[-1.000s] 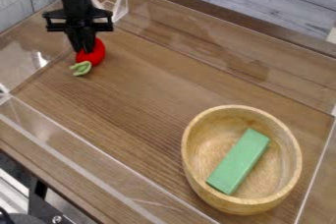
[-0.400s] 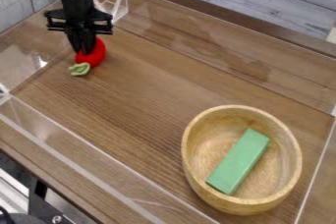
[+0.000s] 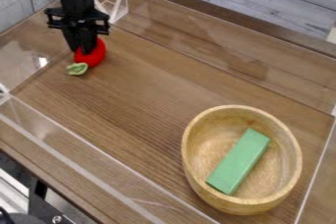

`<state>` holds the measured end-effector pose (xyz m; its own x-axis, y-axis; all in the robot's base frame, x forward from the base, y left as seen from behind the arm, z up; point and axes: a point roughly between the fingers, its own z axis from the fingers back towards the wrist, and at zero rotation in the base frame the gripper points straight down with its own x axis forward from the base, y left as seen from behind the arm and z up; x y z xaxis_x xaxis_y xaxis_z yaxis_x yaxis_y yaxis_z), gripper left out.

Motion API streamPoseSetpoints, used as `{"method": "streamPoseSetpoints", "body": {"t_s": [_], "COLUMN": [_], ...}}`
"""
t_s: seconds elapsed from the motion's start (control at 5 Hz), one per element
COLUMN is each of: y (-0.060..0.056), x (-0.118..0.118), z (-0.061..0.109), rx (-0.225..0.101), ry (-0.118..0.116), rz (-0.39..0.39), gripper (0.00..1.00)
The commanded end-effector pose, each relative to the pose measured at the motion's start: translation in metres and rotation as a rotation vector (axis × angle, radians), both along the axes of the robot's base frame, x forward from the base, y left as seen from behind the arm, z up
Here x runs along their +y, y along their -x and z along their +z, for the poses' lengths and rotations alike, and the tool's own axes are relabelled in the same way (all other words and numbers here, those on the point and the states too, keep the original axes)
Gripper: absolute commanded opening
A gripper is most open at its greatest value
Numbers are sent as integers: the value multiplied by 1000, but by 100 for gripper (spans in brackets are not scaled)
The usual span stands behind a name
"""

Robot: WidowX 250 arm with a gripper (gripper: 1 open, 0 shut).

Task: Move the red object to the left side of the table

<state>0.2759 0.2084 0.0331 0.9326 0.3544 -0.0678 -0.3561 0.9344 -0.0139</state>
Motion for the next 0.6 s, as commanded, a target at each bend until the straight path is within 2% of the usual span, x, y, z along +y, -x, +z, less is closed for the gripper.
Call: {"method": "streamPoseSetpoints", "body": {"t_s": [0.0, 0.2, 0.4], "y": [3, 2, -3], "x": [-2, -14, -31], "z": [18, 34, 60], "rx": [-16, -34, -60], "ry": [5, 18, 29], "rz": [-37, -82, -88], "gripper": [100, 100, 100]}}
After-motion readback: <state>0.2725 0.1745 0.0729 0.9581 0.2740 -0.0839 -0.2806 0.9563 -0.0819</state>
